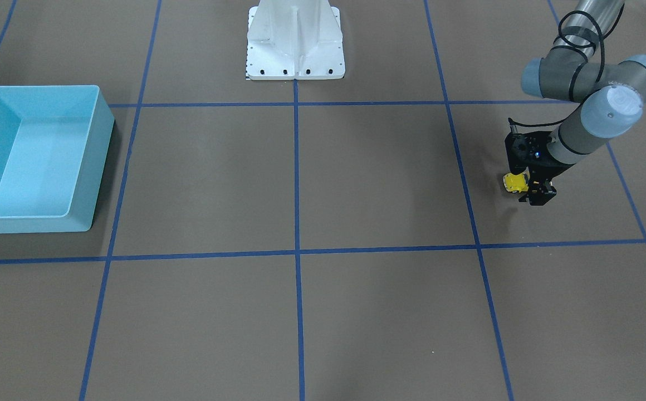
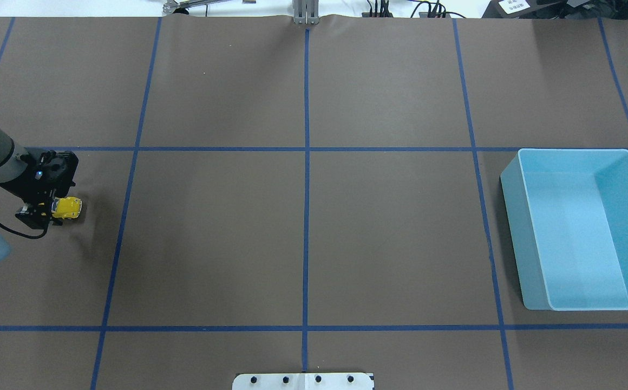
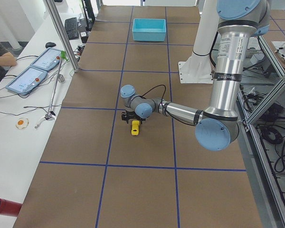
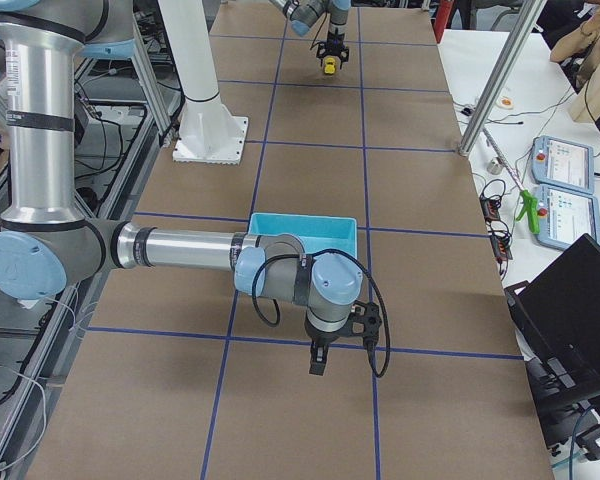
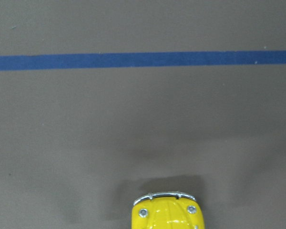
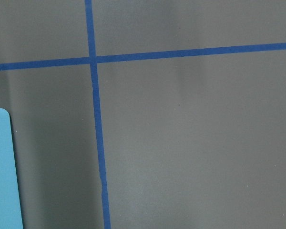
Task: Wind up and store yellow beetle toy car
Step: 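Press the car onto the table with the left gripper to start winding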
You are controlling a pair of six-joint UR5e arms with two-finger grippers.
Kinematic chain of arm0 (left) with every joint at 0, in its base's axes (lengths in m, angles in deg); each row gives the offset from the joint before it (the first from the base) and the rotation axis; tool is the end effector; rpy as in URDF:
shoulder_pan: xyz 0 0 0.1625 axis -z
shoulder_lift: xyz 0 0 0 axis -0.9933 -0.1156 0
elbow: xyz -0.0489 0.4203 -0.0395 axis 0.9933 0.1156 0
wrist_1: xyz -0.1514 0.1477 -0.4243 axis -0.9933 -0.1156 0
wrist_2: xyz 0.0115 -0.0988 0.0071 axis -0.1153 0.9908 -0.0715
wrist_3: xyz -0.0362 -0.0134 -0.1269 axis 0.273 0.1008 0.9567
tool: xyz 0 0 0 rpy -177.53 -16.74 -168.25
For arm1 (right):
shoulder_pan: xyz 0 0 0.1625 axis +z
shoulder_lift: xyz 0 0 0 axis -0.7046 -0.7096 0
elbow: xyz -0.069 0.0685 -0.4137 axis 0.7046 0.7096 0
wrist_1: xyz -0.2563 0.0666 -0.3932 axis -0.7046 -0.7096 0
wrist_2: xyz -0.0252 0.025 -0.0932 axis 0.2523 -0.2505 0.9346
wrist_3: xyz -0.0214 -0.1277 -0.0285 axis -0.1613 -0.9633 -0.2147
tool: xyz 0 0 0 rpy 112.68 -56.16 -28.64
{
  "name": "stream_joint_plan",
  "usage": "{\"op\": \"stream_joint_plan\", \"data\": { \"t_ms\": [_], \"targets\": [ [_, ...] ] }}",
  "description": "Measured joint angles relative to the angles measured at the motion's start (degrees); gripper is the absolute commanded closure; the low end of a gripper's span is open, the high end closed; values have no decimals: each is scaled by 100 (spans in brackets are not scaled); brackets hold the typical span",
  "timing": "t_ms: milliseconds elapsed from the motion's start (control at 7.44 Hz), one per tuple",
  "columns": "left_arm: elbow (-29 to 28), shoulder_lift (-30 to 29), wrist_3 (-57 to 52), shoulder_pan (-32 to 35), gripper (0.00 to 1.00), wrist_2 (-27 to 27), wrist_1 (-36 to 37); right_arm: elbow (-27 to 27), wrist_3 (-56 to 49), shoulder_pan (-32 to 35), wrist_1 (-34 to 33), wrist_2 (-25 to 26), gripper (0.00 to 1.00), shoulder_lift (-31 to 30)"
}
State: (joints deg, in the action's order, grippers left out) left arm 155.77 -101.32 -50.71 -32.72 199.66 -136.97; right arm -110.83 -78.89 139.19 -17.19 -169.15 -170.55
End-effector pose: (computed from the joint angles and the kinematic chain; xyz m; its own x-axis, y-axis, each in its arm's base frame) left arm 0.3597 -0.5256 0.5629 -0.0742 0.9972 -0.0122 -0.6989 -0.0433 0.7139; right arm 0.0837 -0.5076 0.6970 0.7373 0.0816 0.6706 -0.0277 0.9955 -0.0907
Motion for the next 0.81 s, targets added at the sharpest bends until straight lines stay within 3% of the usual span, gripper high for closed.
{"op": "stream_joint_plan", "data": {
  "t_ms": [269, 672, 806],
  "targets": [
    [-22, 6, -33, 3, 6, -8, 0, 0, -1, 0, 0, 0, 0, 0],
    [-116, 9, -246, 2, 21, -14, 3, 0, -2, 0, 0, 0, 0, 0],
    [-111, 9, -268, 2, 21, -9, -1, 0, -2, 0, 0, 0, 0, 0]
  ]
}}
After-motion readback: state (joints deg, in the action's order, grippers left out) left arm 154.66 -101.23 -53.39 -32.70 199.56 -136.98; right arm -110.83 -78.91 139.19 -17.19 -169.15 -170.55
